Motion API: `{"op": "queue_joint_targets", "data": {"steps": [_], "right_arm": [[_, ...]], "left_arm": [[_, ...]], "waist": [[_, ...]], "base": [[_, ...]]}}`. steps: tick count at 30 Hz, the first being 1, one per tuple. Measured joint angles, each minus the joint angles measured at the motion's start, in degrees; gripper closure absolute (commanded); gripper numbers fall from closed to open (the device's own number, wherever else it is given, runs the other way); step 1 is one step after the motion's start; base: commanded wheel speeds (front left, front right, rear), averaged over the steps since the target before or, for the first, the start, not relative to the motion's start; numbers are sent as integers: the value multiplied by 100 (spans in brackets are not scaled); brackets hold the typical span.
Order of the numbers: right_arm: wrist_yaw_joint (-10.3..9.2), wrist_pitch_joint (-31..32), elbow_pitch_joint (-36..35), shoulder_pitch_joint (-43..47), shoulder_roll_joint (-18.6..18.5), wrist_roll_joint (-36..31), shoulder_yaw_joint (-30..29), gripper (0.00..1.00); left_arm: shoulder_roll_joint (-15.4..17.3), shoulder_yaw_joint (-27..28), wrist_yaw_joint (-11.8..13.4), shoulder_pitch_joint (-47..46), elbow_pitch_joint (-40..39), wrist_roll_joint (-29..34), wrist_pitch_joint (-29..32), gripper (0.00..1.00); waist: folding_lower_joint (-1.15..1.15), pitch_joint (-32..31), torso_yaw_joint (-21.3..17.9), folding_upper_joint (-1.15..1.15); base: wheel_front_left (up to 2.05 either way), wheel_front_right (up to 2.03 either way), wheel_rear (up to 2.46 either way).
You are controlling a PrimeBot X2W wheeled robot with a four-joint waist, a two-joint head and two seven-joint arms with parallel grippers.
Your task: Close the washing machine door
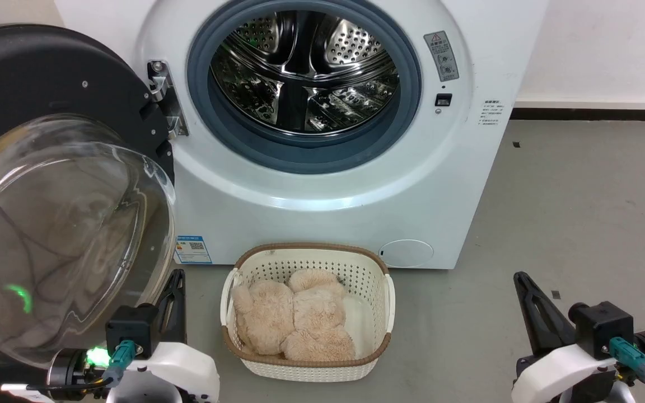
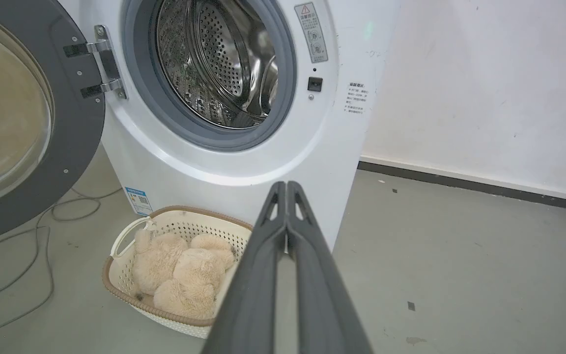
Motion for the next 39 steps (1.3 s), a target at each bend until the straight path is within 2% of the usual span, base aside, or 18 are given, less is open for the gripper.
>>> {"op": "queue_joint_targets", "data": {"steps": [25, 26, 38, 39], "right_arm": [[0, 0, 0, 0, 0, 0, -1, 100], [0, 0, 3, 0, 0, 3, -1, 0], [0, -91, 7, 0, 0, 71, -92, 0], [0, -120, 7, 0, 0, 119, -148, 0]], "left_arm": [[0, 0, 0, 1, 0, 0, 0, 100], [-1, 1, 8, 0, 3, 0, 0, 0], [-1, -78, 146, -1, 2, -1, -85, 0], [0, -112, 213, -5, -22, 0, -136, 95]], "waist": [[0, 0, 0, 0], [0, 0, 0, 0], [0, 19, 4, 0], [0, 31, 11, 0]], "base": [[0, 0, 0], [0, 0, 0], [0, 0, 0], [0, 0, 0]]}}
